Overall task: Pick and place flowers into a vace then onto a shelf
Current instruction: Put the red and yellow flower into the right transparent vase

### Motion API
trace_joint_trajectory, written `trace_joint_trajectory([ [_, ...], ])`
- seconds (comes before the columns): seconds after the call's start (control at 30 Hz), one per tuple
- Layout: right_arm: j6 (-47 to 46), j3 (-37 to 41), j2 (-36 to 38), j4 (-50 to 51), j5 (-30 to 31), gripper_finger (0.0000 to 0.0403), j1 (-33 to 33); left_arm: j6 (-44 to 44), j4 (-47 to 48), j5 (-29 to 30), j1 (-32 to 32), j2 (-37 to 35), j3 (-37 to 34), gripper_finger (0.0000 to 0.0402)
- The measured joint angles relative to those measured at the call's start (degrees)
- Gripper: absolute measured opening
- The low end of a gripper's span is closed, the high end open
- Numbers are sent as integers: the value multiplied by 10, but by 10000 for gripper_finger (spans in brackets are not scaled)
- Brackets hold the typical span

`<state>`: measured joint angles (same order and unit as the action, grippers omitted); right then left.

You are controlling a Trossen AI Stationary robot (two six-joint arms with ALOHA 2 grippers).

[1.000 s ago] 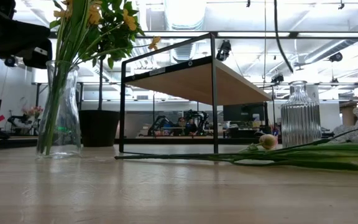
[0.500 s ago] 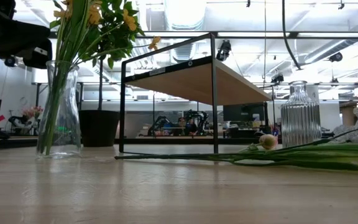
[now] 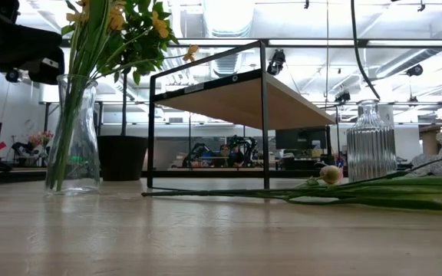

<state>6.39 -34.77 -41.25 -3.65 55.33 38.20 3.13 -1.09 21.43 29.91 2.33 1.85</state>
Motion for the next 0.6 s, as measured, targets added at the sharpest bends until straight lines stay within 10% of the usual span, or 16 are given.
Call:
trace_joint_trajectory([
  [0.6,1,1,2,-2,4,9,-3,0,0,1,0,0,0,0],
])
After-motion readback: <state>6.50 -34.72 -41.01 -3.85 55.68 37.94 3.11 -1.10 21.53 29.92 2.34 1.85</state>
